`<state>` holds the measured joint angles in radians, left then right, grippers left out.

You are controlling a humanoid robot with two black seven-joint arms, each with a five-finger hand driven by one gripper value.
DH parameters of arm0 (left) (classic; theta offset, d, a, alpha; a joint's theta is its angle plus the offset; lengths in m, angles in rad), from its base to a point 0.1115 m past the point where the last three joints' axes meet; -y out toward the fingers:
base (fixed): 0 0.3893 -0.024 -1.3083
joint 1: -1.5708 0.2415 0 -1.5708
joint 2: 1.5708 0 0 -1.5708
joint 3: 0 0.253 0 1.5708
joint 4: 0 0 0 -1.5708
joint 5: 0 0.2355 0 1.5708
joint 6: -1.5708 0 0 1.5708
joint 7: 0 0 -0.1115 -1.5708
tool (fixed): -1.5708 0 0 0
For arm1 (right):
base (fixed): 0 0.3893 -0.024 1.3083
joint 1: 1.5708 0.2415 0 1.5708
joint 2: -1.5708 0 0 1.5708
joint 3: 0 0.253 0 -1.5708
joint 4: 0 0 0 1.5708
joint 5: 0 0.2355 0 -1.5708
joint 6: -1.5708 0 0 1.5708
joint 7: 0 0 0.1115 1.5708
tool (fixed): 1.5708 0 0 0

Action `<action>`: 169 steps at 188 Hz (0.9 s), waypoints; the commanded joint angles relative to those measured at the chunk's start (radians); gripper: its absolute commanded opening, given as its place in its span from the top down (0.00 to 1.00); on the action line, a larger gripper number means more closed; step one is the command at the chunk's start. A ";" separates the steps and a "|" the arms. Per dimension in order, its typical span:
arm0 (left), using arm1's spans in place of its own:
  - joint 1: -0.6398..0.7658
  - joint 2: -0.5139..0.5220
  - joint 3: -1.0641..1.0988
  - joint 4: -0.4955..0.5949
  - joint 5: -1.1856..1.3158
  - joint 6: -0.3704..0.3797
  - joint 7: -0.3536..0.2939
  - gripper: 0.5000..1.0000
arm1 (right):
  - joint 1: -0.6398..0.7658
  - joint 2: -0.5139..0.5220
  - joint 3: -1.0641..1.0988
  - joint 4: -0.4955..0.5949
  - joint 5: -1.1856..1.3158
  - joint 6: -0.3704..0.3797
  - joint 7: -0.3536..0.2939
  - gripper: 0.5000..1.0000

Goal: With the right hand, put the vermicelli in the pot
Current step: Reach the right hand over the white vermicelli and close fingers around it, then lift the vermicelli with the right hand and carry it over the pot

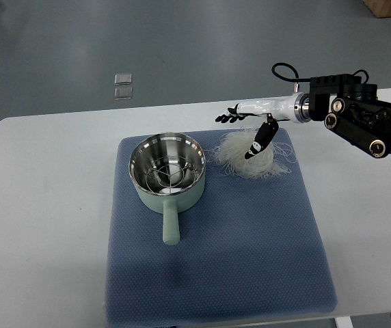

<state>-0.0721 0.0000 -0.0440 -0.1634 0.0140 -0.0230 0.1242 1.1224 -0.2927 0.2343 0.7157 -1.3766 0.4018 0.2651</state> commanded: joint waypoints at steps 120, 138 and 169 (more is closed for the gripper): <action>0.000 0.000 0.003 0.001 0.000 0.000 -0.001 0.00 | 0.022 0.047 -0.260 -0.087 -0.079 -0.164 -0.004 1.00; 0.000 0.000 0.003 0.001 0.000 0.000 0.000 0.00 | 0.024 0.043 -0.250 -0.090 -0.072 -0.205 -0.003 1.00; 0.000 0.000 0.003 -0.001 0.000 0.000 0.000 0.00 | 0.076 0.029 -0.231 -0.084 -0.041 -0.213 0.019 1.00</action>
<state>-0.0721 0.0000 -0.0413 -0.1625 0.0138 -0.0230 0.1240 1.1613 -0.2550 -0.0127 0.6275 -1.4397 0.1932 0.2663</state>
